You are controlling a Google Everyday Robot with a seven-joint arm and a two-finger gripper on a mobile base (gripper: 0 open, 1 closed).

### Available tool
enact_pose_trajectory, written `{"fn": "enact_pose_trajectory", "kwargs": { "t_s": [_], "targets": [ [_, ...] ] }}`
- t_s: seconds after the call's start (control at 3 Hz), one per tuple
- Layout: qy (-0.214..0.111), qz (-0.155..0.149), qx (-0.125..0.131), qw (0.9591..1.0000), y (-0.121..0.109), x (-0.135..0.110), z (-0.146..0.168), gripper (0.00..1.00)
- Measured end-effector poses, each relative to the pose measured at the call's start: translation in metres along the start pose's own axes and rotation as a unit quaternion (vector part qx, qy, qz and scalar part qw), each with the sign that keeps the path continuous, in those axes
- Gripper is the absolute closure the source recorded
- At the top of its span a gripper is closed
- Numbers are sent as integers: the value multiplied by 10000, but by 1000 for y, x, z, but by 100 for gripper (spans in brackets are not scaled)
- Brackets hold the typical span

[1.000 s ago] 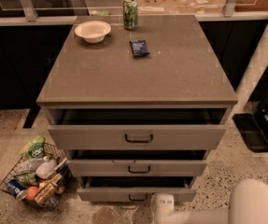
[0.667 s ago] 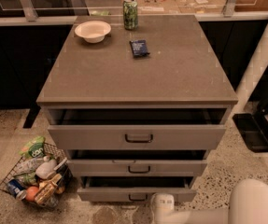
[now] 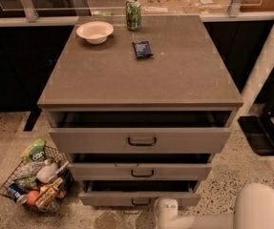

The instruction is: Close bottom drawer

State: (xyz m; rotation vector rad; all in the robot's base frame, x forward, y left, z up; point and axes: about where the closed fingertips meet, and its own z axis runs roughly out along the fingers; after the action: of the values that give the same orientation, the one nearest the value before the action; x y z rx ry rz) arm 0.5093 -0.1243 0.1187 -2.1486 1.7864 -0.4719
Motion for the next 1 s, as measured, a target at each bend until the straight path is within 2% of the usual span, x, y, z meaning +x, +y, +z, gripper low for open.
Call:
{"fn": "enact_pose_trajectory", "kwargs": {
  "t_s": [0.33,1.0],
  "targets": [
    [0,0,-1,10000,0,0,0,81],
    [-1,2,-11,10000,1,0,1,36]
  ]
}}
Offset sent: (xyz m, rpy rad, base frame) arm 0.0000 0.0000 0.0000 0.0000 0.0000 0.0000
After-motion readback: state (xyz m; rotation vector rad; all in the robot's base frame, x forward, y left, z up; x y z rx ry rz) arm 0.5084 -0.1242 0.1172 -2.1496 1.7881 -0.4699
